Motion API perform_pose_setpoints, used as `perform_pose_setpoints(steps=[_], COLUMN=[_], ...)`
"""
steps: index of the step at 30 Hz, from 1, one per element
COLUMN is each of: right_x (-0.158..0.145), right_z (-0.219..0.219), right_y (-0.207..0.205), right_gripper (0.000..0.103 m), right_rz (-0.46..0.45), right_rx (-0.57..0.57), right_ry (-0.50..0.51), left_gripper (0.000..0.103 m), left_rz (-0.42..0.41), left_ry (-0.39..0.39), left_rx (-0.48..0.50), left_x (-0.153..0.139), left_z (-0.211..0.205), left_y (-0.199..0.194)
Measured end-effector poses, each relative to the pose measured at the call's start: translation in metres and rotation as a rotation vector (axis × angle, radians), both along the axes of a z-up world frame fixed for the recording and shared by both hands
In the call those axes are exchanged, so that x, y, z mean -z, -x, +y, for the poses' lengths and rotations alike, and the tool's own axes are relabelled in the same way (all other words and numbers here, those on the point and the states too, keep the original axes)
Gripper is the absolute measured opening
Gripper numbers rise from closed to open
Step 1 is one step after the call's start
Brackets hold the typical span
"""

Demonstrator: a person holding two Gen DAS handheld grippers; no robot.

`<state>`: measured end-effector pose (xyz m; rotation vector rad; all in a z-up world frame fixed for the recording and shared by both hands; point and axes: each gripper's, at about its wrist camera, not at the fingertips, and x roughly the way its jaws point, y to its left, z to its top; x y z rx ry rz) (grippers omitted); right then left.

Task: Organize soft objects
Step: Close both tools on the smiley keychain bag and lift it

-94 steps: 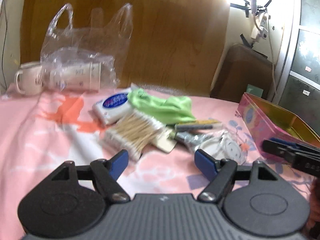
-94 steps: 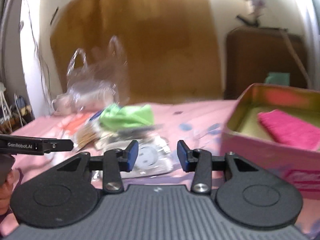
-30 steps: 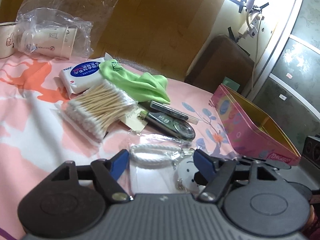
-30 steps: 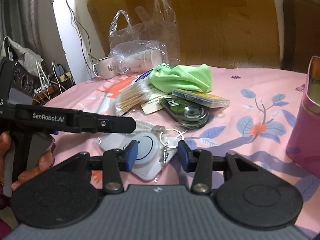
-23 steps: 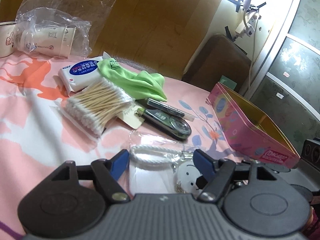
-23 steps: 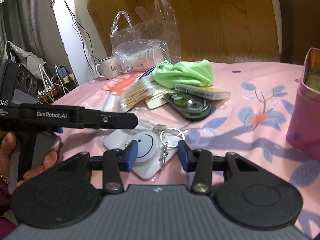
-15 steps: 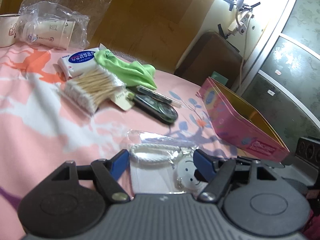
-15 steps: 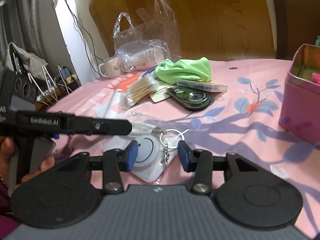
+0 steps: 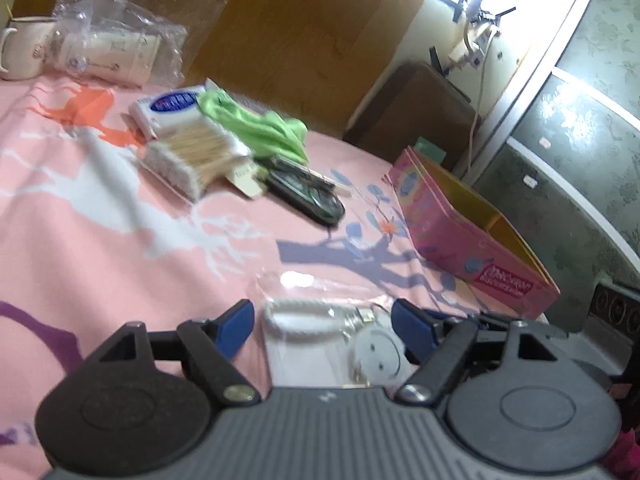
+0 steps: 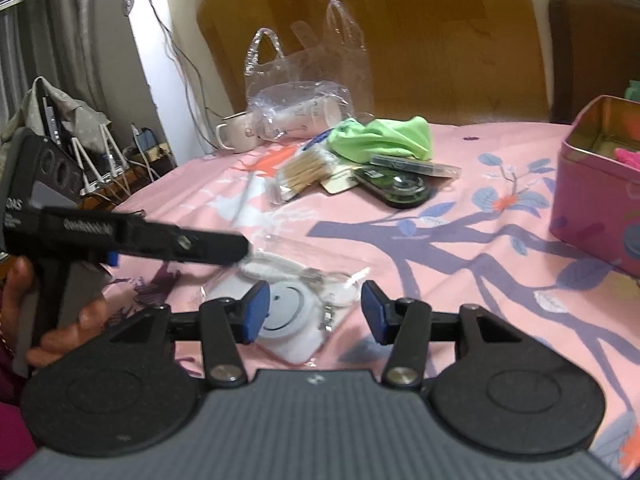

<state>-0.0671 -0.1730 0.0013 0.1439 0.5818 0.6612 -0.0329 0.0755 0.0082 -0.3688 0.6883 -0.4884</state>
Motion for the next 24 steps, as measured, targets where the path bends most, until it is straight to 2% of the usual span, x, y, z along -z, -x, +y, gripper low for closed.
perform_pose_setpoints(steps=[5,10,13,15,18,22,24], right_x=[-0.002,0.004,0.009,0.015,0.017,0.011,0.006], right_z=[-0.007,0.001,0.014,0.027,0.045,0.038,0.030], right_y=[0.010,0.013,0.016,0.022,0.030,0.028,0.024], right_gripper=[0.067,0.067,0.068,0.069,0.068,0.060,0.055], right_rz=[-0.037,-0.034,-0.042,-0.092,-0.166,-0.205,-0.217], right_rx=[0.017,-0.006,-0.027,-0.027,0.003,0.060,0.106], right_ry=[-0.004,0.040,0.091,0.145,0.228,0.225,0.216], left_gripper=[0.086,0.088,0.085,0.086,0.086,0.086,0.086], left_rz=[-0.014,0.033,0.059,0.025,0.004,0.000,-0.027], left_ry=[0.020,0.013,0.004,-0.028,-0.092,-0.017,-0.012], left_rx=[-0.007,0.013,0.056,0.067,0.051,0.045,0.062], left_x=[-0.012,-0.003,0.006,0.007,0.004,-0.007,-0.017], left_z=[0.015,0.010,-0.002,-0.013,-0.026,-0.020,-0.025], left_y=[0.001,-0.006,-0.008,-0.004,-0.002,-0.006,-0.012])
